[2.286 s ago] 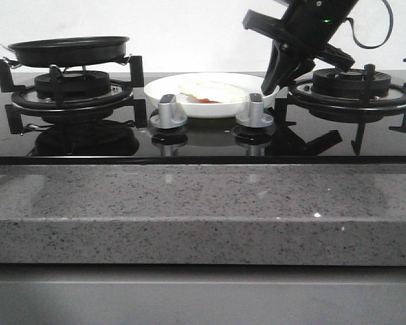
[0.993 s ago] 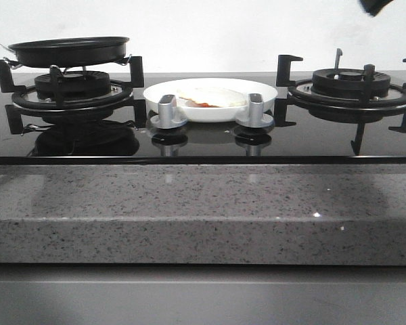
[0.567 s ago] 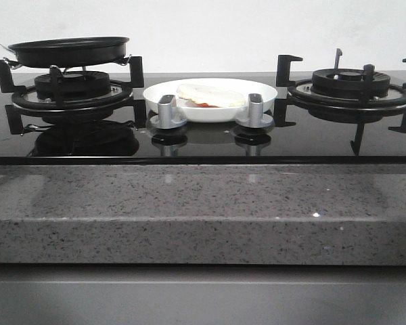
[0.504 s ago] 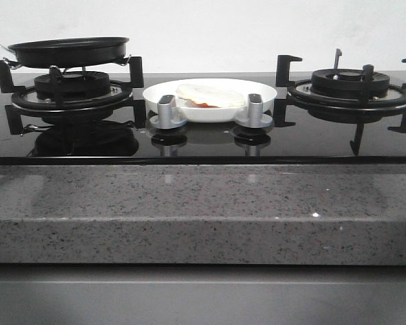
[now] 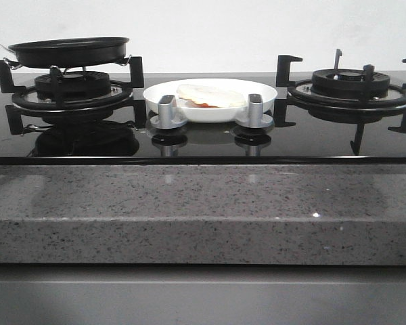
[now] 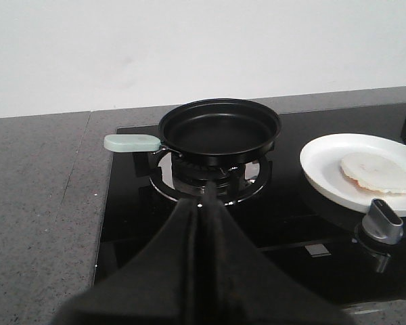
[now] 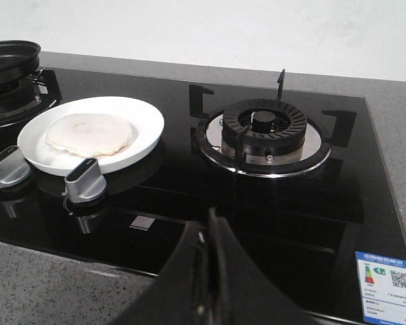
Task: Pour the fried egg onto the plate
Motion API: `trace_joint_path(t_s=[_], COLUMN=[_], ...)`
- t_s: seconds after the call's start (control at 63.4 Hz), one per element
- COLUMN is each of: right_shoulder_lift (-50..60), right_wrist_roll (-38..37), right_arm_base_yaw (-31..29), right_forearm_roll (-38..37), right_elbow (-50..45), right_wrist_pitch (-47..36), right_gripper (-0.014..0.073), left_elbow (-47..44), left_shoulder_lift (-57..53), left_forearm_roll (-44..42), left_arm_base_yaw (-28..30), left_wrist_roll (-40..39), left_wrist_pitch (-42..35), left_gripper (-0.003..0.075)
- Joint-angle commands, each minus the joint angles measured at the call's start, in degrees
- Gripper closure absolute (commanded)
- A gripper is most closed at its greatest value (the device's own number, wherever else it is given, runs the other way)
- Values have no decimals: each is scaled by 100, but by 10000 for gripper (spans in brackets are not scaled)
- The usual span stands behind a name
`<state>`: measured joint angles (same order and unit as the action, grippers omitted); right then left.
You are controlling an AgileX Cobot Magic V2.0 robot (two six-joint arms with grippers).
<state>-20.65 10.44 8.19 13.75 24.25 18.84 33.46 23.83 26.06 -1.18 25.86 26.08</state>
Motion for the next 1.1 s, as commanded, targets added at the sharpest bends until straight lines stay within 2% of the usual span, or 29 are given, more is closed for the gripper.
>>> trace_joint_path(t_s=[0.0, 0.473, 0.552, 0.646, 0.772, 1.088], right_shoulder_lift=[-26, -26, -26, -26, -26, -26], right_wrist_roll=[59, 59, 60, 60, 60, 60], right_arm_base_yaw=[-10, -10, -10, -10, -10, -10], right_forearm_roll=[-8, -8, -8, -8, -8, -8], right_elbow=[156, 156, 156, 156, 156, 156], right_wrist_pitch=[-461, -461, -456, -456, -456, -456], right_gripper=[711, 711, 711, 711, 711, 711], left_elbow=[147, 103, 28, -122, -653, -2664], left_shoulder_lift=[39, 39, -74, -363, -878, -2290], left_forearm_roll=[127, 12, -494, -1625, -2111, -2143], left_arm_base_yaw=[-42, -42, -53, -53, -53, -53], left_wrist_roll=[4, -9, -633, -1984, -2321, -2321], left_wrist_pitch=[-397, -549, -654, -654, -704, -1328], left_gripper=[741, 741, 741, 741, 741, 741])
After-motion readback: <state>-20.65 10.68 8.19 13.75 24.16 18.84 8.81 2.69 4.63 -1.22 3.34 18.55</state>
